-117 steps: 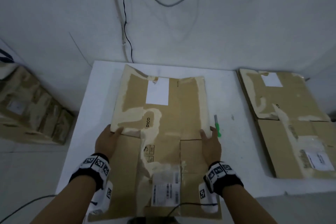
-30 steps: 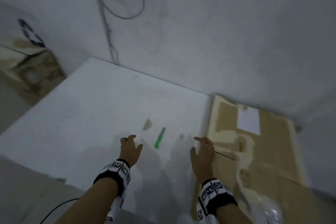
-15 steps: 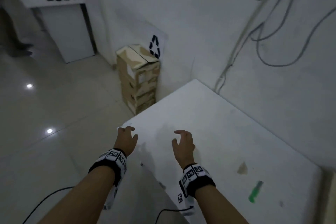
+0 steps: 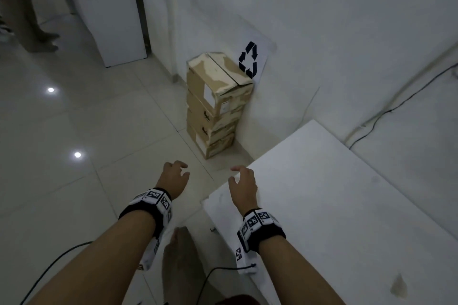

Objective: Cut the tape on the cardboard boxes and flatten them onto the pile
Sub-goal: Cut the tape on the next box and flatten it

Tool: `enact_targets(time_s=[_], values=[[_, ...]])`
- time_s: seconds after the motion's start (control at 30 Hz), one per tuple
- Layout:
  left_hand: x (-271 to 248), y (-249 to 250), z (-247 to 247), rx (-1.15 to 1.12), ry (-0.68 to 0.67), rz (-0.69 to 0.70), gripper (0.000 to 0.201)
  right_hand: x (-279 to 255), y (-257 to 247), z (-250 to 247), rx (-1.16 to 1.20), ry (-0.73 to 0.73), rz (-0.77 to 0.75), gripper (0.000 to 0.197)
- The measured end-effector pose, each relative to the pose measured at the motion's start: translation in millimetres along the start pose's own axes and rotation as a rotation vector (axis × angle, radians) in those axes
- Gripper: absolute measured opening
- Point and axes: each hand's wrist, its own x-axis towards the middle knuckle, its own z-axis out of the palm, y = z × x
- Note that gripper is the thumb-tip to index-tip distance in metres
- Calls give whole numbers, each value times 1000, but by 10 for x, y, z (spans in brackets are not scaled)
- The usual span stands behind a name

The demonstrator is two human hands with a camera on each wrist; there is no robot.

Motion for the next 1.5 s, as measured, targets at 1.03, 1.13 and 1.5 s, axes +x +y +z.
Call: enact_targets(time_s=[1.03,1.13,1.5], values=[[6043,1052,-1578,116,-148,97,40,4255,-1101,655,322,305,572,27],[6569,1231,-1516,161,-142,62,50,4688,-1118,663,343,277,701,38],[7824,1291,-1002,104,-473,-129,78,5748,-880,1044,635,380,982,72]])
